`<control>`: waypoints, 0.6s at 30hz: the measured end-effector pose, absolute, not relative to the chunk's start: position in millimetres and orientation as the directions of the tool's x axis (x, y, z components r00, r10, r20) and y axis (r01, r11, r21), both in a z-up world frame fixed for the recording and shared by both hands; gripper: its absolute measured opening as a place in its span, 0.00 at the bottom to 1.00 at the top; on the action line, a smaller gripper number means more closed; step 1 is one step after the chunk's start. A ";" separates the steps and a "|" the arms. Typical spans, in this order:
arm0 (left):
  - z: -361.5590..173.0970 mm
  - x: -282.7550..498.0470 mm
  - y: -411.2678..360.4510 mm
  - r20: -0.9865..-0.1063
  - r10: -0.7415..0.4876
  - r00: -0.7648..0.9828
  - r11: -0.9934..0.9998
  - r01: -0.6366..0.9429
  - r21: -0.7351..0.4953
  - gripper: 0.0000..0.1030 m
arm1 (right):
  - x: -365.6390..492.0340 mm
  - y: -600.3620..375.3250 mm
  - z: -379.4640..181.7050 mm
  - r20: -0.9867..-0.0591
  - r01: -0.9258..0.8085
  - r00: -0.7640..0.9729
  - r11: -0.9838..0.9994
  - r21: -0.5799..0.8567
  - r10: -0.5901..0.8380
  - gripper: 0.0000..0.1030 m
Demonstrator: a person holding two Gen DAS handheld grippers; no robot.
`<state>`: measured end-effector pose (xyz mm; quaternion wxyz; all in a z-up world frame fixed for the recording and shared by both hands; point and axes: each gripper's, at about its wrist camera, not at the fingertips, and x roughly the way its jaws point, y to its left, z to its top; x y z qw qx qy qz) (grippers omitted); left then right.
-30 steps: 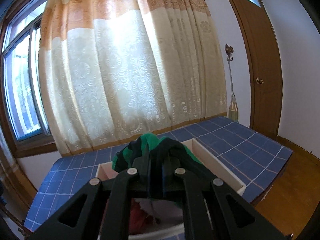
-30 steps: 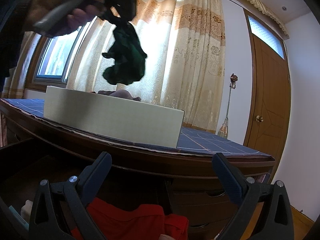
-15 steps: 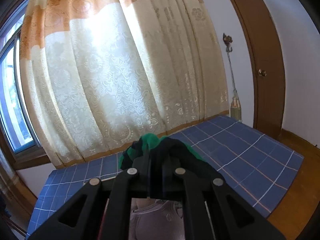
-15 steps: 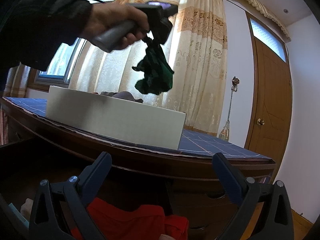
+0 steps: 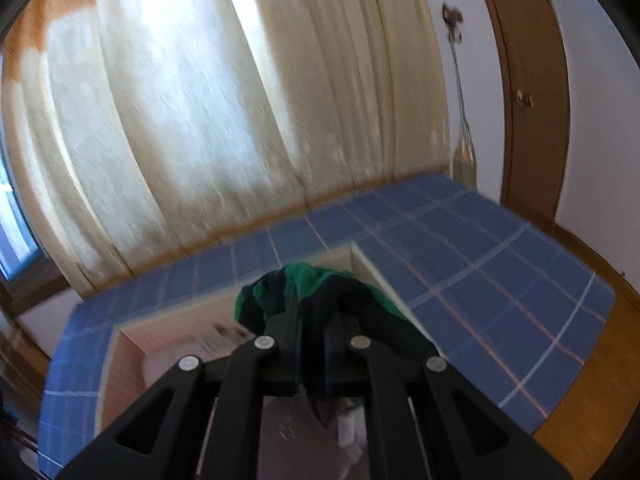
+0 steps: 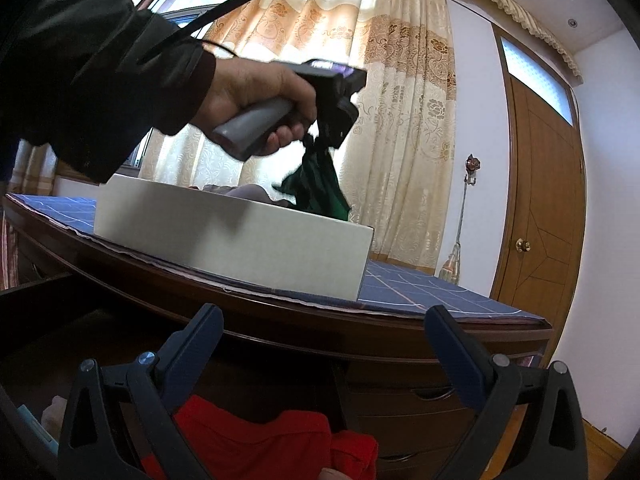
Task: Take underwear out of drawer
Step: 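Carry the green-black underwear over the cream box and lower it inside, then open the left gripper to release the green-black underwear into the box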
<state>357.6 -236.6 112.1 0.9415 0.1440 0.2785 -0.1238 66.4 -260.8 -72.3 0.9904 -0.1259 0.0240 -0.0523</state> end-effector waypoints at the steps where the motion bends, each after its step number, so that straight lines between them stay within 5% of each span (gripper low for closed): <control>1: 103.2 361.7 -235.2 -0.593 -0.157 0.790 0.928 0.324 0.185 0.05 | 66.4 -260.7 -72.3 -0.036 0.097 0.993 0.963 -0.250 -0.110 0.99; 13: 57.2 356.4 -233.5 -0.690 -0.159 0.706 0.898 0.395 0.197 0.11 | 66.9 -259.0 -73.4 -0.032 0.100 0.993 0.962 -0.255 -0.112 0.99; 15: 56.9 354.7 -230.7 -0.696 -0.165 0.699 0.899 0.397 0.186 0.21 | 66.7 -259.1 -73.4 -0.032 0.099 0.993 0.962 -0.255 -0.111 0.99; 17: 56.4 351.0 -228.9 -0.690 -0.164 0.705 0.899 0.395 0.190 0.56 | 66.7 -259.3 -73.2 -0.032 0.100 0.993 0.962 -0.255 -0.112 0.99; 18: 56.9 347.4 -227.9 -0.676 -0.158 0.720 0.899 0.387 0.202 0.62 | 66.6 -259.4 -73.2 -0.032 0.100 0.993 0.962 -0.253 -0.111 0.99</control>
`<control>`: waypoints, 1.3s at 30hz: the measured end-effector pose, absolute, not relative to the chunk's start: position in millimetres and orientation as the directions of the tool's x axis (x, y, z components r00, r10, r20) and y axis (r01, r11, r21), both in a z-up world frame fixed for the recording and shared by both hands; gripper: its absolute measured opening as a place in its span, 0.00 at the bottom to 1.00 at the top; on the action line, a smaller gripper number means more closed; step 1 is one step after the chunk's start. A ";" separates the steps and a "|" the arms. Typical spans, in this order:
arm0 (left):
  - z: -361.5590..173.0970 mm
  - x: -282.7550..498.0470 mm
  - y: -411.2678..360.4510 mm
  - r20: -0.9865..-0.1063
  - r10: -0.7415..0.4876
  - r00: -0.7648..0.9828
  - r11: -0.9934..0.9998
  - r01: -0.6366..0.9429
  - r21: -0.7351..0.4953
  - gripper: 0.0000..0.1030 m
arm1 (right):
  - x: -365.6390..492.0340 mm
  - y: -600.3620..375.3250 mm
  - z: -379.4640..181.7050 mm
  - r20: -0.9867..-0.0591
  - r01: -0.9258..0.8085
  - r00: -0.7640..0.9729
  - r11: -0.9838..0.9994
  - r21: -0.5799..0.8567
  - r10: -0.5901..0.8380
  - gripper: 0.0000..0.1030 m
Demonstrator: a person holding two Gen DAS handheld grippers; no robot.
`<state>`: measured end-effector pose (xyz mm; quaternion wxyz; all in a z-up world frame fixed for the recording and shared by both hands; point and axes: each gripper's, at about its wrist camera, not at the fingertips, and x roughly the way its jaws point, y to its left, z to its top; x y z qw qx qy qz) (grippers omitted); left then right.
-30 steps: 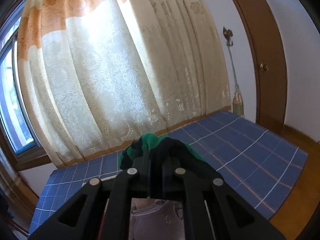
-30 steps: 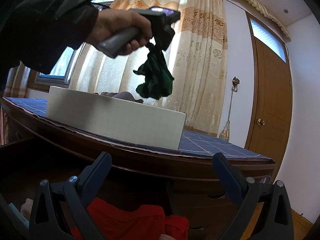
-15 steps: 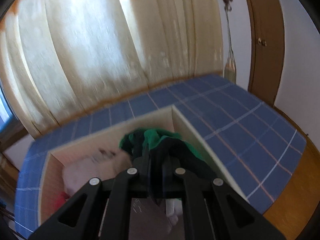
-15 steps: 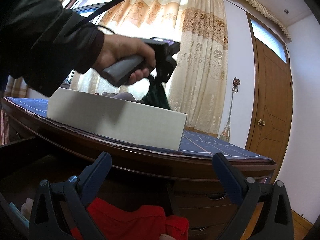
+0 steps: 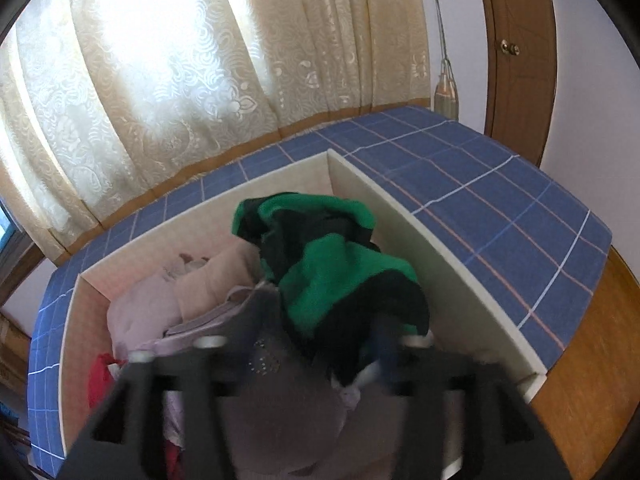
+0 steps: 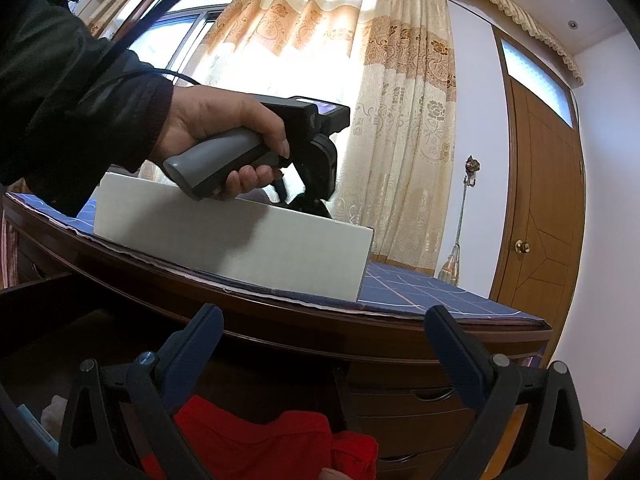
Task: Take underwear out of drawer
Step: 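Open the left gripper to release the green-black underwear into the box, then move the empty left gripper back down into the open drawer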
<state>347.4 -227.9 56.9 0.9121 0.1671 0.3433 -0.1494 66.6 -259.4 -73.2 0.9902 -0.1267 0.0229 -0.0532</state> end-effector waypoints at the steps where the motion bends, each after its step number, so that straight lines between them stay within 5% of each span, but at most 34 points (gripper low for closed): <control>1: 57.6 344.7 -226.5 -0.665 -0.156 0.730 0.900 0.383 0.210 0.66 | 66.0 -259.5 -72.8 -0.031 0.099 0.993 0.963 -0.251 -0.110 0.99; 26: 56.5 241.3 -123.2 -0.601 -0.267 0.753 0.905 0.410 0.112 0.66 | 61.5 -259.6 -75.5 -0.017 0.095 0.995 0.963 -0.251 -0.102 0.99; 39: -5.8 190.0 -106.7 -0.637 -0.243 0.731 0.910 0.400 0.112 0.69 | 61.1 -284.6 -63.7 -0.059 0.128 0.989 0.983 -0.131 -0.137 0.99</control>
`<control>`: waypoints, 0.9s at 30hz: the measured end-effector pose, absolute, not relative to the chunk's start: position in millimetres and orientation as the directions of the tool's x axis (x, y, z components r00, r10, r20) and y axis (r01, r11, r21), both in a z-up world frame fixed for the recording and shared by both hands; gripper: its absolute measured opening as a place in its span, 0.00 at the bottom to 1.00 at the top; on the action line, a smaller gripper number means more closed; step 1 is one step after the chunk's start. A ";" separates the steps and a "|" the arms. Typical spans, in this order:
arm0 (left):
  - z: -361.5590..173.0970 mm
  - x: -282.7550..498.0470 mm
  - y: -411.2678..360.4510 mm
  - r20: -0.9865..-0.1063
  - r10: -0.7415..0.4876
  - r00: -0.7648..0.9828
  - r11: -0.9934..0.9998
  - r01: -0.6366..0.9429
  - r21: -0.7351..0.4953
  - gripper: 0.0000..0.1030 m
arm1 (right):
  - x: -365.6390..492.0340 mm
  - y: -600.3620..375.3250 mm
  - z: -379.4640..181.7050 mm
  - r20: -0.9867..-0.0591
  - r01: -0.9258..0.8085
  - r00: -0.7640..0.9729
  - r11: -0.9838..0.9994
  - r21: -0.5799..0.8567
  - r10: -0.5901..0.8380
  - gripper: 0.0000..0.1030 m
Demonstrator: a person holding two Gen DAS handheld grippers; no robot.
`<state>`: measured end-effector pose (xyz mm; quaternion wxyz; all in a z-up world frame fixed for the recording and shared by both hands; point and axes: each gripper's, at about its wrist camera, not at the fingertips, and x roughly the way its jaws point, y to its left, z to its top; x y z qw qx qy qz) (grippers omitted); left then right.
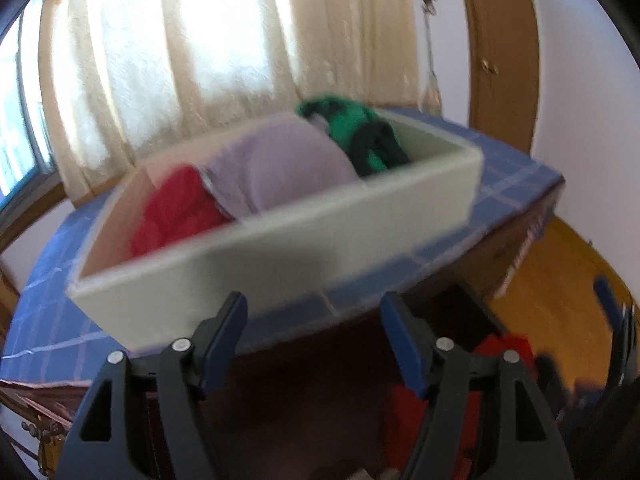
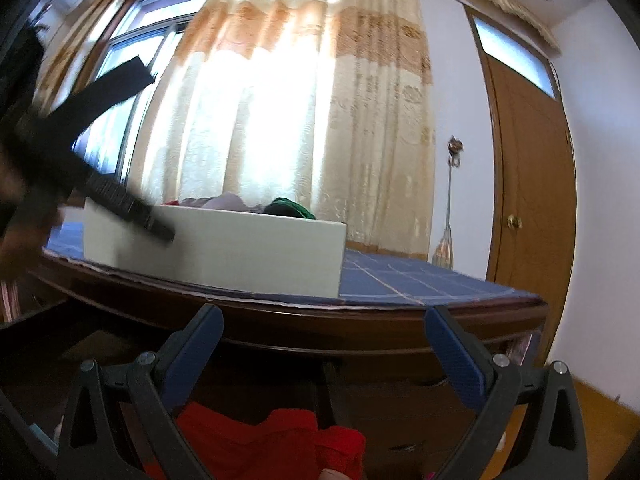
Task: Take underwear out of drawer
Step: 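Move the empty left gripper back down into the open drawer, then close the left gripper on the red underwear in the drawer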
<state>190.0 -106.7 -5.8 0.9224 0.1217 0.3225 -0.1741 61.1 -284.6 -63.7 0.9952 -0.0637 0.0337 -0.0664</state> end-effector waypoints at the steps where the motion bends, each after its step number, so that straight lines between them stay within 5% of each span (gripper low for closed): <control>1: -12.9 189.1 -109.4 -0.648 -0.240 0.723 0.908 0.404 0.114 0.69 | 61.5 -287.1 -62.8 -0.064 0.135 0.988 0.984 -0.120 -0.144 0.99; 14: -98.7 177.3 -161.0 -0.818 -0.214 0.534 0.845 0.521 0.119 0.69 | 60.5 -313.1 -57.6 -0.097 0.217 0.971 0.975 -0.041 -0.220 0.99; 27: -130.0 185.1 -165.4 -0.898 -0.257 0.358 0.832 0.554 -0.017 0.71 | 61.6 -306.5 -59.4 -0.092 0.208 0.973 0.976 -0.065 -0.213 0.99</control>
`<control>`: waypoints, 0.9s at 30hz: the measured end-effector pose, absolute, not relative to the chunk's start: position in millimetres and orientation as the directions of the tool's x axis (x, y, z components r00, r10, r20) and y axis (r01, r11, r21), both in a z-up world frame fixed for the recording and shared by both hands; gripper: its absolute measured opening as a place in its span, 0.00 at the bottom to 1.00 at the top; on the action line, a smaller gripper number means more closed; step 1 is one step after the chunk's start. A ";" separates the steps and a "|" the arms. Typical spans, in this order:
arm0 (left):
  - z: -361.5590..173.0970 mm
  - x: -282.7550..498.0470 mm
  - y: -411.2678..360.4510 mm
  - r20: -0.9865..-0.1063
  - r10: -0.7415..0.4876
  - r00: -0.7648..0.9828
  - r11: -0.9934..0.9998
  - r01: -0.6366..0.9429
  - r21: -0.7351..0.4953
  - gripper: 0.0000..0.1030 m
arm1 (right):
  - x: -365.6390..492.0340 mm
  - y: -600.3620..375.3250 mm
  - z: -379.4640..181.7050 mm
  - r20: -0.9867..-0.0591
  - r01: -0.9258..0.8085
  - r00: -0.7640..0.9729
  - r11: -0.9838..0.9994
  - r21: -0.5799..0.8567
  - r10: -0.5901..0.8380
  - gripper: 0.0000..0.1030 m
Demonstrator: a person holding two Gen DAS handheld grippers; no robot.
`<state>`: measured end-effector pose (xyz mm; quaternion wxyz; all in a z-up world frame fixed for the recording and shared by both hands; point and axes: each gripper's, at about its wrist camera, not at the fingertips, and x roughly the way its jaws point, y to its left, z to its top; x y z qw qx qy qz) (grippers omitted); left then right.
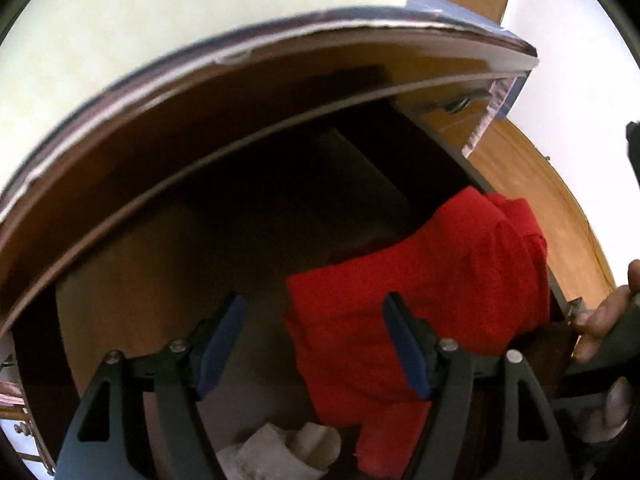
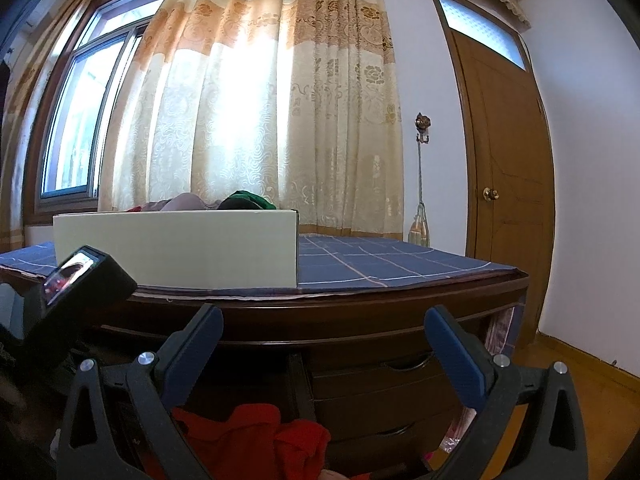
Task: Take underwear out of drawer
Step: 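Close the left gripper on the red underwear in the drawer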
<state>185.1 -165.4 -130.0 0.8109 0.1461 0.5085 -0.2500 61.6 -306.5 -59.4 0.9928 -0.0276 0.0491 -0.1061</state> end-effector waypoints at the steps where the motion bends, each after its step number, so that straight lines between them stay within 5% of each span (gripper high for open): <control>1: -132.9 186.0 -166.1 -0.904 -0.255 0.342 0.831 0.555 -0.025 0.71 | 61.8 -305.5 -59.8 -0.091 0.207 0.973 0.976 -0.070 -0.213 0.99; 15: -152.5 206.8 -186.0 -0.943 -0.270 0.196 0.820 0.561 -0.118 0.73 | 62.2 -302.2 -62.1 -0.084 0.210 0.972 0.973 -0.093 -0.218 0.99; 19: -149.7 200.8 -183.7 -0.933 -0.310 0.181 0.795 0.587 -0.150 0.47 | 61.8 -301.7 -61.9 -0.081 0.210 0.973 0.973 -0.090 -0.218 0.99; 27: -137.2 189.4 -180.1 -0.904 -0.327 0.275 0.795 0.598 -0.106 0.21 | 61.4 -300.5 -61.8 -0.076 0.209 0.973 0.973 -0.093 -0.216 0.99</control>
